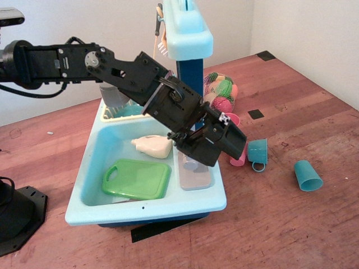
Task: Turn lever vertical to front
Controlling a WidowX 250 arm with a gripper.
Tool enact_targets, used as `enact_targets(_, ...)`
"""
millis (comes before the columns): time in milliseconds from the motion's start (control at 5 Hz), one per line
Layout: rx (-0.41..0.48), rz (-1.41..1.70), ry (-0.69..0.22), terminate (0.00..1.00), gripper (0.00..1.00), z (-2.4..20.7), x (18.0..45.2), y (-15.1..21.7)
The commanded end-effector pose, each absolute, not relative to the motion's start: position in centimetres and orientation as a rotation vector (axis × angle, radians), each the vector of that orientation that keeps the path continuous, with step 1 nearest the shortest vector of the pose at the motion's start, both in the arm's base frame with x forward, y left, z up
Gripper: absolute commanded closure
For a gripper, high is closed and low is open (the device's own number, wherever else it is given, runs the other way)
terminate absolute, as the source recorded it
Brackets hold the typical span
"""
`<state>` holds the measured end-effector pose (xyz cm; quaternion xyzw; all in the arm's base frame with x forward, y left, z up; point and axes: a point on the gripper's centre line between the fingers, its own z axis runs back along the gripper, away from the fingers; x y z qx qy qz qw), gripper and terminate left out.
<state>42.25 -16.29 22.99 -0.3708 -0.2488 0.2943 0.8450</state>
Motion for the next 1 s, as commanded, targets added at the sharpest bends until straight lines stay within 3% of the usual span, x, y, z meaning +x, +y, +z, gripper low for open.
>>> enact_targets(0, -0.783, 0.621, -0.525, 0.00, 0.00, 23.0, 42.2, -16.3)
enact_targets(400, -0.782, 0.643, -0.614, 0.00, 0.00, 23.4, 42.7, -14.0)
enact_targets(800, -0.765, 0.695, -0.693, 0.00, 0.00, 22.9, 41.1, -12.2)
